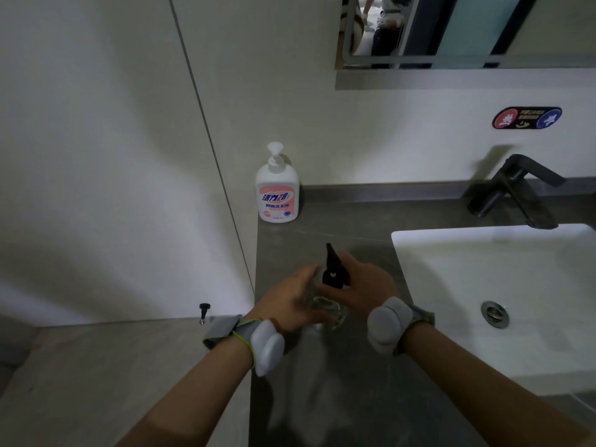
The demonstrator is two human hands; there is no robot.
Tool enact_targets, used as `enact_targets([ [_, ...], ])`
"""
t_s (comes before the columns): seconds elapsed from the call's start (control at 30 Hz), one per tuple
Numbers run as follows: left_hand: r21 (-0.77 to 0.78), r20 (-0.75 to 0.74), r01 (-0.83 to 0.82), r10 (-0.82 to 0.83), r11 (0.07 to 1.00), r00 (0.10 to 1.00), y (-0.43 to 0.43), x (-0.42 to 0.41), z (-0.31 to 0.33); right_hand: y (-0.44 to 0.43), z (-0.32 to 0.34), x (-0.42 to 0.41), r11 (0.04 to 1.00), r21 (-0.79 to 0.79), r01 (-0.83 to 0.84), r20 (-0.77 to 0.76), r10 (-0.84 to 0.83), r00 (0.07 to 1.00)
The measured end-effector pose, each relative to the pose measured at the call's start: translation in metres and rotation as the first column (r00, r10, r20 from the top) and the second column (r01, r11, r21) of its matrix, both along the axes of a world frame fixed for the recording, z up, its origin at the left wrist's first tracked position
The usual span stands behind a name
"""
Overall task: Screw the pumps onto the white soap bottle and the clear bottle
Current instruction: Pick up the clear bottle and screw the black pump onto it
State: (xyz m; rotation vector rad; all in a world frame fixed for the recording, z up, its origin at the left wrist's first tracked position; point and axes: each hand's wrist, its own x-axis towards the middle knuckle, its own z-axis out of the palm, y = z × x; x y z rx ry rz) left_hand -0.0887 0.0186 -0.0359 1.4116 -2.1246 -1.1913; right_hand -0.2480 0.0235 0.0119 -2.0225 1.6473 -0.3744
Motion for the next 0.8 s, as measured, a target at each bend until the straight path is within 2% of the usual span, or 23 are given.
enact_targets([
  [0.07,-0.010,-0.025,-0.025,0.025,1.000,0.999,0.001,0.000,0.002,-0.001,0.002,0.001,0.999,0.041,-0.005,0.056,0.003,0.998],
  [0.2,-0.031,-0.049,-0.025,0.023,0.999,0.999,0.002,-0.001,0.002,-0.001,0.005,-0.009,0.988,0.092,-0.128,0.106,0.118,0.987],
  [0.3,-0.033,-0.012,-0.011,0.011,0.999,1.000,0.001,-0.001,-0.001,0.002,0.004,-0.008,0.997,0.055,-0.060,0.137,0.052,0.989],
  [0.43,-0.039,0.002,-0.020,0.020,0.999,1.000,0.000,-0.003,-0.002,-0.001,0.001,-0.005,0.998,0.054,-0.041,0.045,0.039,0.998],
  [0.57,-0.033,0.032,-0.039,0.040,0.999,0.999,0.001,-0.003,-0.003,-0.001,0.000,-0.010,0.991,0.070,-0.114,0.069,0.109,0.992],
  [0.63,-0.031,0.051,-0.022,0.024,0.999,0.998,0.001,-0.002,-0.002,-0.001,0.000,-0.007,0.997,0.052,-0.058,0.047,0.056,0.997],
  [0.73,-0.001,0.040,-0.024,0.024,1.000,0.999,0.001,-0.001,0.002,-0.004,0.001,-0.002,0.999,0.048,-0.019,-0.064,0.022,0.998],
  [0.8,0.007,0.002,-0.037,0.037,0.999,0.999,0.002,-0.001,0.003,-0.007,0.003,-0.004,0.990,0.119,-0.070,0.001,0.071,0.998],
])
